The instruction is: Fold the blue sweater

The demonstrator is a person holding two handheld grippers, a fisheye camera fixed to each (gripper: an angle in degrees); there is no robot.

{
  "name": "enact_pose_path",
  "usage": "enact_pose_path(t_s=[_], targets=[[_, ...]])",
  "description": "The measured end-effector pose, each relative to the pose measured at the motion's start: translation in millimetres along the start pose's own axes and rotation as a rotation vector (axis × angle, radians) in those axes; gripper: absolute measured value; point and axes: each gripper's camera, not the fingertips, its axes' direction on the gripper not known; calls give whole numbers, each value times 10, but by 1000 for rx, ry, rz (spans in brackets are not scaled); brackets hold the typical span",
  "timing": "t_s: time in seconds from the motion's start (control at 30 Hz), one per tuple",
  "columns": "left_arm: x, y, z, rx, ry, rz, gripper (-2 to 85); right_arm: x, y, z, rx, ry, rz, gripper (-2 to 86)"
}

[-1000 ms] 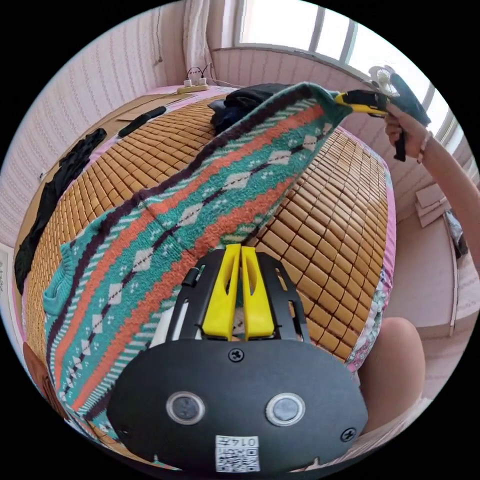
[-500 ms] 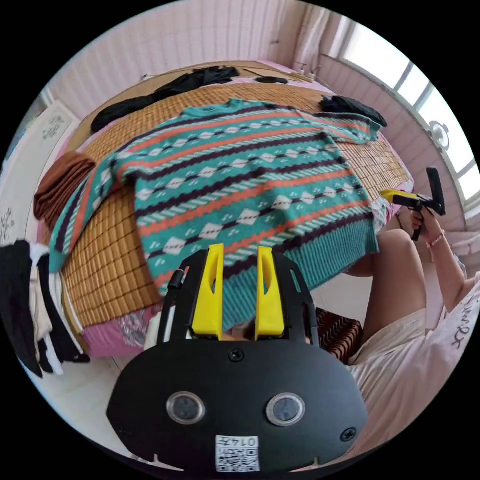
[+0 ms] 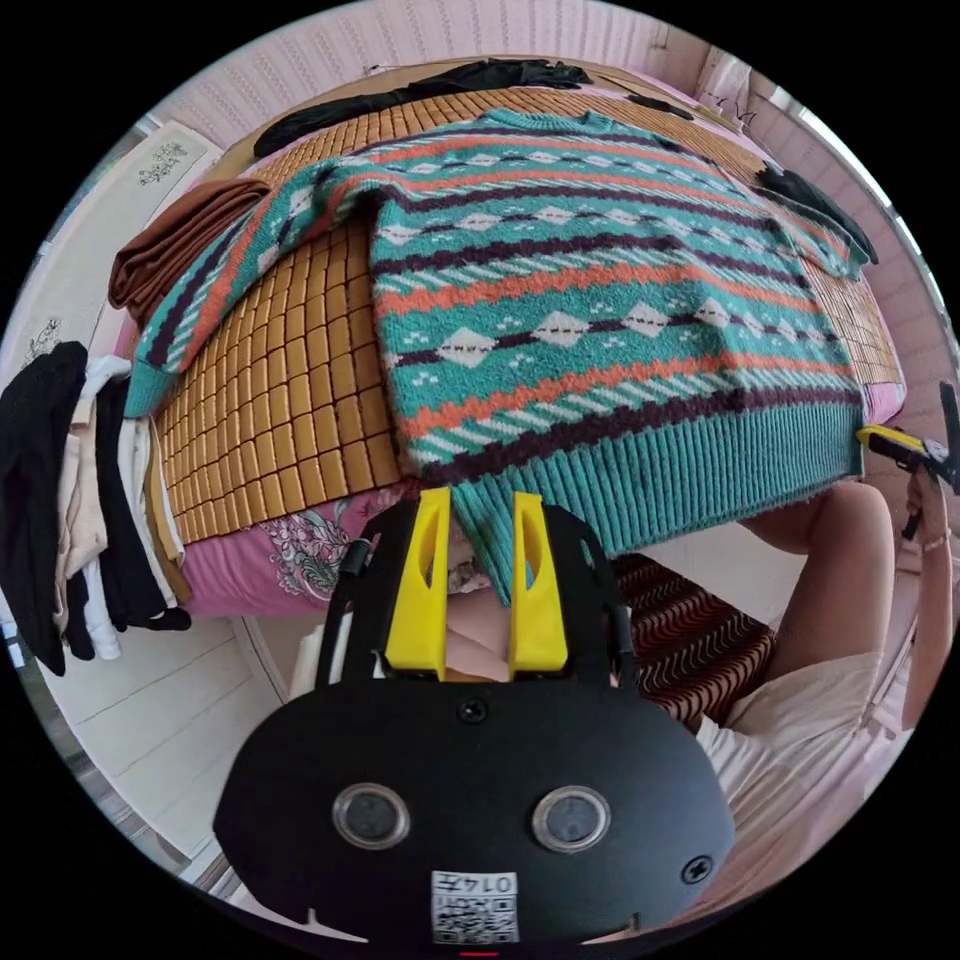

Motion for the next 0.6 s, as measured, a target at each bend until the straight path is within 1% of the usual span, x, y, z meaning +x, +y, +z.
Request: enact_pose_path(t_s=[0.07,0.13,0.17,0.23,0.27,0.3,0.37,0.4,0.47,0.53,0.6], targets=[[-10,-25,13,-19,39,26,78,-69,-4,-28,18,37,15,19],[41,-8,-27,-13,50,100,48,-193,-80,59,-4,73,29,18],[92,18,-101,5,45,175,25,-242,-110,95,-17,96,25,18],[122,50,-212,15,67,254,7,-474,-240,222,-61,254,-6,19],[110,74,-283,13,135,301,3,-528,-269,247,-69,300,-13,19],[81,111,-386,40,245,340,2,-617,-318,292,-77,370,-19,21],[10,158,-508,53,358,360,8,-700,-385,390,-102,386,-8,24],[-64,187,-584,57,371,351,19,-750,-423,470,-129,360,-3,28],[-261,254,-737,98,380,307,40,-858,-465,546,-156,382,2,32],[-578,337,-910,153,396,227,51,-1097,-521,505,-119,487,3,35],[-1165,501,-1131,256,281,57,55,-1386,-608,414,-45,583,-34,38]])
